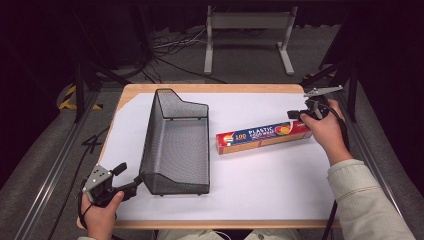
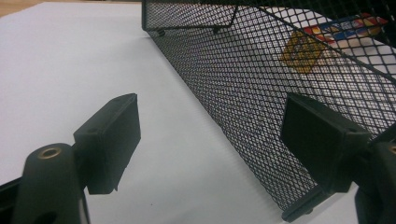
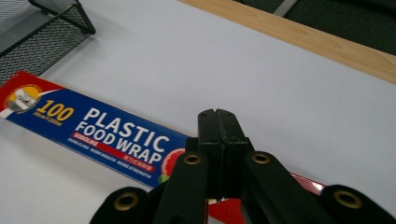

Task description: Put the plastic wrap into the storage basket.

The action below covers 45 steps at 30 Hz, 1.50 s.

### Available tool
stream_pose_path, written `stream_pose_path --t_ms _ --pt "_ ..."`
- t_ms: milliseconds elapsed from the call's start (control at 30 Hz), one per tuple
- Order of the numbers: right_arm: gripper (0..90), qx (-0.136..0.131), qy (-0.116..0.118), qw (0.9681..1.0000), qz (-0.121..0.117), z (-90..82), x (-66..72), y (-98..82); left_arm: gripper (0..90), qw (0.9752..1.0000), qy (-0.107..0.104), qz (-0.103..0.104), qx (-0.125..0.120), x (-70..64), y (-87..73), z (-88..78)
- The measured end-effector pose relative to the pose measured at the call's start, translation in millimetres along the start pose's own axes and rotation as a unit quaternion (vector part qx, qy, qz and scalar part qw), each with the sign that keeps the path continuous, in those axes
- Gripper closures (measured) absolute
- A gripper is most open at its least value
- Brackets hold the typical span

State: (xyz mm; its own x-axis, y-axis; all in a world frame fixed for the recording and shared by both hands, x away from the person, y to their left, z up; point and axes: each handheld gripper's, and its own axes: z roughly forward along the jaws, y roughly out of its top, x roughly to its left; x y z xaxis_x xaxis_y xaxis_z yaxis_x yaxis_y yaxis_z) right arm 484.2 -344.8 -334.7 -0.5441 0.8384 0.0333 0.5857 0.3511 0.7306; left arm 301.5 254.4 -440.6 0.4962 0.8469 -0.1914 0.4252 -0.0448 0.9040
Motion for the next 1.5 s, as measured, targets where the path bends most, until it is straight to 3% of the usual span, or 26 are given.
stream_pose_path --t_ms 500,833,1000,1167,1500 --pt "90.0 0.031 -0.022 0.9984 0.042 28.2 -31.5 -8.0 21.4 0.9999 0.001 0.007 0.011 -0.1 -4.8 -5.7" --pt "90.0 0.071 -0.044 0.9956 0.042 46.5 -41.4 -10.4 21.7 0.9997 0.007 0.019 0.016 -0.2 -8.4 -11.5" --pt "90.0 0.092 -0.062 0.9933 0.033 55.8 -46.8 -11.1 21.7 0.9996 0.01 0.019 0.019 -0.4 -10.2 -14.1" --pt "90.0 0.123 -0.085 0.9886 0.013 66.5 -47.8 -7.4 21.7 0.9996 0.012 0.019 0.018 -0.7 -10.3 -15.1" --pt "90.0 0.166 -0.069 0.9821 0.055 65.9 -49.8 -6.8 21.2 0.9997 0.012 0.018 0.015 0.5 -10.0 -13.4"
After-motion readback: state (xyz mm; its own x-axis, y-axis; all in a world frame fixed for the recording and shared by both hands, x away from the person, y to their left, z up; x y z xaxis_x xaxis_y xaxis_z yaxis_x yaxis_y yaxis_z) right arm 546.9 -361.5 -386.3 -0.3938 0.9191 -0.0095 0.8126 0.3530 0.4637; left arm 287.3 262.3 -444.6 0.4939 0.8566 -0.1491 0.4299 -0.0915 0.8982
